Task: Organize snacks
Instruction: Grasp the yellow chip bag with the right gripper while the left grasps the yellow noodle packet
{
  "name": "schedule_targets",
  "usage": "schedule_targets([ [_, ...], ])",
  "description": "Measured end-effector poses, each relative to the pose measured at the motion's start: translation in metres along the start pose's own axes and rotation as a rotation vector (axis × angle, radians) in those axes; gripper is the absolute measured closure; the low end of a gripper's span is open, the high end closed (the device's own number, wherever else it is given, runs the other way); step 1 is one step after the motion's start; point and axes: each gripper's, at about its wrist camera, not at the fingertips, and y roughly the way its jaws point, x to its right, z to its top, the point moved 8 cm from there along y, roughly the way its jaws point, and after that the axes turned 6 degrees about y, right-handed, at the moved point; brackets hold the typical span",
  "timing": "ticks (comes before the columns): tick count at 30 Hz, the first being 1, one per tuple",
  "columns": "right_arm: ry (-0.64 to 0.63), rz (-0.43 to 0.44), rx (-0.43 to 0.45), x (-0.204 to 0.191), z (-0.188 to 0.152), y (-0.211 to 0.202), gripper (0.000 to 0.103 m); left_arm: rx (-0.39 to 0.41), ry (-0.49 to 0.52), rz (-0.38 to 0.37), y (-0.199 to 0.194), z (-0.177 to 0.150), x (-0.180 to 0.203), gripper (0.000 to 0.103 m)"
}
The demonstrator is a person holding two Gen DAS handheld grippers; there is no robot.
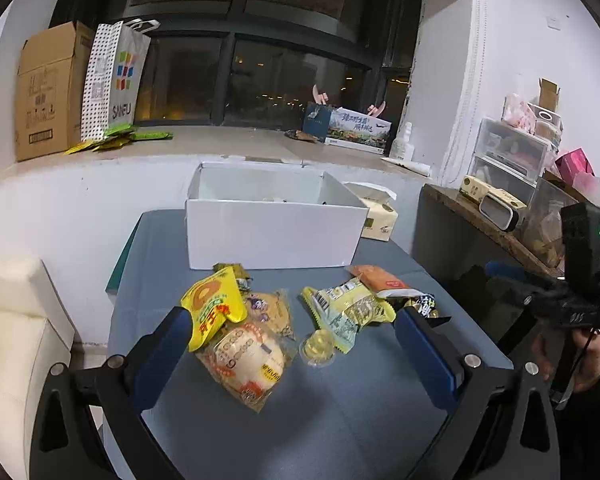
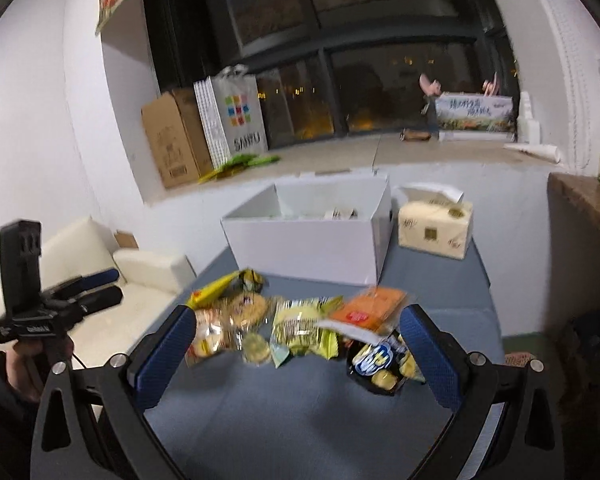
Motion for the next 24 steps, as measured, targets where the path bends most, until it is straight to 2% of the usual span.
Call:
schedule_targets([
  [5,-0.023,0.000,-0.089,-0.008,-0.016,0.030,0.000,-0.004,-0.028,-0.004,-0.002,-0.007,-0.008,0.000],
  [9,-0.069,0.024,-0.175,-0.021,-0.022,0.062,0.000,-0.006,-0.040,-0.006,-0.001,-0.010,-0.012,0.000],
  [12,-0.123,0.011,-0.247,-0.031,-0.021,0.098,0.000,-0.009,-0.039,-0.004,-0.001,-0.013,-0.013,0.000],
  [14,-0.140,-0.054,-0.284,-0.030,-0.018,0.128,0.000,-0.011,-0.043,0.000,-0.002,-0.015,-0.016,0.000],
  [17,-0.144,-0.104,-0.336,-0.023,-0.019,0.168,0.000,-0.017,-0.060,0.004,-0.001,-0.017,-0.021,0.000],
  [21,-0.136,-0.216,-0.456,-0.004,-0.038,0.214,0.000,-0.033,-0.109,0.012,0.003,-0.024,-0.032,0.000],
  [22,-0.139,-0.220,-0.472,-0.002,-0.043,0.219,0.008,-0.036,-0.115,0.009,0.004,-0.026,-0.034,0.000],
  [24,-0.158,-0.222,-0.446,-0.004,-0.044,0.216,0.029,-0.045,-0.125,0.011,0.007,-0.029,-0.038,0.000],
])
